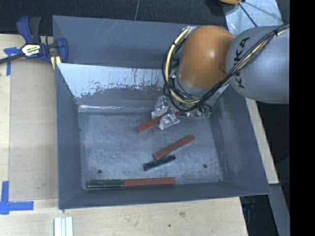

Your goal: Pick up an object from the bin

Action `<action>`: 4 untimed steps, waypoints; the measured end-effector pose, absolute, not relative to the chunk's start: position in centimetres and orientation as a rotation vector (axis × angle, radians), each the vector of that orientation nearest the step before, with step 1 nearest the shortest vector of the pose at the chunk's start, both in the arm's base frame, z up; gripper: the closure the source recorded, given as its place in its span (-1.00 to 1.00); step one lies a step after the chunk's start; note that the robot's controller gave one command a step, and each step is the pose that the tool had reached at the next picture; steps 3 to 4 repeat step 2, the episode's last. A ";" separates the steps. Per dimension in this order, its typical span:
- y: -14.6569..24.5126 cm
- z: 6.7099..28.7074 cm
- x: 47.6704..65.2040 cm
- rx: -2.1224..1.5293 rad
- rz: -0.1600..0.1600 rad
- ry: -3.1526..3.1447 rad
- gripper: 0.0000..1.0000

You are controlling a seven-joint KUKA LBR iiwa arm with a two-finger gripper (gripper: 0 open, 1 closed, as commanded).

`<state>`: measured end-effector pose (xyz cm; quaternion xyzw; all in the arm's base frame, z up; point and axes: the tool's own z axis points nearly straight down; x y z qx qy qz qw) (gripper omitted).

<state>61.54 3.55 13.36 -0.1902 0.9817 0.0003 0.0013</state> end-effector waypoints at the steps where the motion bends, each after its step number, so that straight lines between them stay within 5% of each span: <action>1: 3.1 19.5 60.4 -0.603 0.001 3.085 1.00; 2: 2.6 23.4 60.4 -0.628 -0.001 3.073 1.00; 4: 2.6 23.4 60.4 -0.628 -0.001 3.073 1.00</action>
Offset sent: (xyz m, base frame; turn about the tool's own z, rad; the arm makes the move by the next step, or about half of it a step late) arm -0.0131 -0.0104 0.1009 -0.0235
